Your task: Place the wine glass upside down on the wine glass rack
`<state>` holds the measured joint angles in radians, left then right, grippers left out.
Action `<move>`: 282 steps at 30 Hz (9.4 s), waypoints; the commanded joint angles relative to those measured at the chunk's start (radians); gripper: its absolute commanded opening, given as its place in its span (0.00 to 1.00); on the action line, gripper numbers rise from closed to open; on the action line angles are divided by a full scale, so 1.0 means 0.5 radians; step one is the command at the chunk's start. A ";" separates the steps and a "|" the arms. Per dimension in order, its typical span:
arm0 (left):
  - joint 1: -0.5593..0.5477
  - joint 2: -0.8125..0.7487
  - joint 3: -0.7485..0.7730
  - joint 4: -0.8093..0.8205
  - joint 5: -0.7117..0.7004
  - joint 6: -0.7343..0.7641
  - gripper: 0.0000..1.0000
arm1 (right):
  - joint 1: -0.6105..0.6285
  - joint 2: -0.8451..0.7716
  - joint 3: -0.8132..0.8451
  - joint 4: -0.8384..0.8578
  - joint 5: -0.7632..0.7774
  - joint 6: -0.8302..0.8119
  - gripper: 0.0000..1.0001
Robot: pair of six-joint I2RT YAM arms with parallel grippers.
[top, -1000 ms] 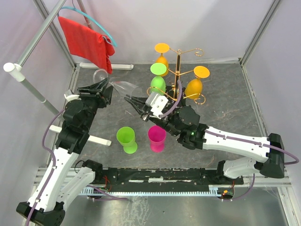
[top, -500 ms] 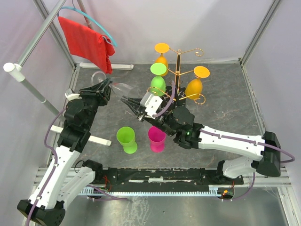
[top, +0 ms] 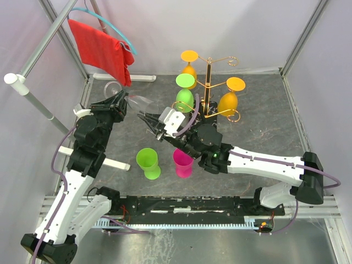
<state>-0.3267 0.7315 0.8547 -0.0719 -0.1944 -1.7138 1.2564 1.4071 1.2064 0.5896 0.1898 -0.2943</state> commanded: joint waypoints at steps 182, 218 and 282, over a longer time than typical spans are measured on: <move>-0.888 0.247 0.521 -0.460 -0.184 3.204 0.77 | 0.047 -0.684 0.068 -2.795 0.929 1.377 0.93; -0.890 0.383 0.449 -2.229 -0.188 2.569 0.74 | 0.047 -0.664 -0.044 -2.815 0.785 1.620 0.91; -0.887 0.470 1.631 -1.107 0.322 2.866 0.03 | 0.046 -0.963 -0.104 -1.074 0.712 0.222 1.00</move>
<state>-0.7700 0.9951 1.6913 -0.7231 -0.1364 -0.2272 1.2755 0.9085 1.1419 -0.0456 0.4973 -0.1066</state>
